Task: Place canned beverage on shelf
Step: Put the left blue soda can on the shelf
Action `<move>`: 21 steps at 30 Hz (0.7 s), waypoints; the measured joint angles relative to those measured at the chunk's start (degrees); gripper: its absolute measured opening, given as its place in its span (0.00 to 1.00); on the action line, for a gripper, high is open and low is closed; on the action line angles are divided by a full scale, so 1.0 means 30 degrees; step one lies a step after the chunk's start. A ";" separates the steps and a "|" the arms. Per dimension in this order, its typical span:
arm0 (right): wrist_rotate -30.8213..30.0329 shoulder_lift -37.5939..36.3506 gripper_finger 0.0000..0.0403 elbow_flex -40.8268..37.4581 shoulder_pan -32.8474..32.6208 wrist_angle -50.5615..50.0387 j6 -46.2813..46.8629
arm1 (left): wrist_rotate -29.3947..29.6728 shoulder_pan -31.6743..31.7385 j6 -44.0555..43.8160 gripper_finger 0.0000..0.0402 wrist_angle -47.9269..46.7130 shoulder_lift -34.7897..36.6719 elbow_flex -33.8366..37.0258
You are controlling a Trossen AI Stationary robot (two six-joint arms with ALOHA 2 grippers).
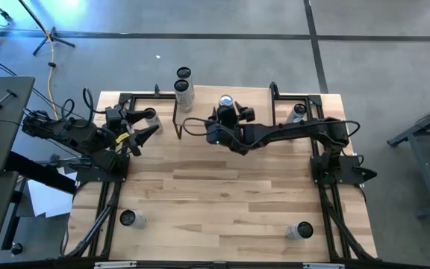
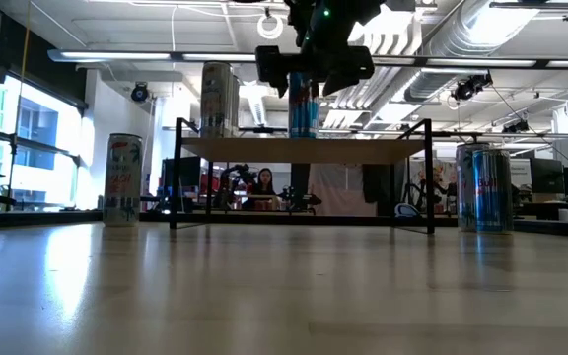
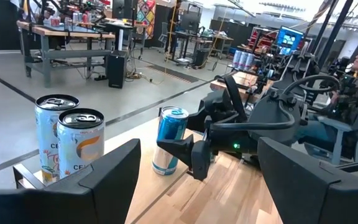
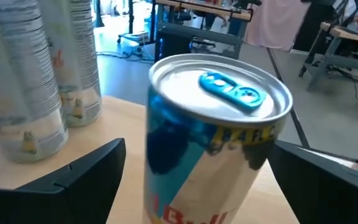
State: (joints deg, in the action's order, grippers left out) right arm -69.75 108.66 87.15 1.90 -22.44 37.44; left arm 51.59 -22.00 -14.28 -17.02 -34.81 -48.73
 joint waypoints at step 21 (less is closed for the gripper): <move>0.0472 -0.0079 0.52 0.0036 0.0220 -0.0874 -0.0949 | 0.0000 -0.0004 -0.0189 0.74 0.0009 0.0000 0.0000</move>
State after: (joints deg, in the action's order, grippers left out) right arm -68.34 108.42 87.26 2.56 -25.06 34.59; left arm 51.59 -22.02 -14.85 -16.99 -34.81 -48.73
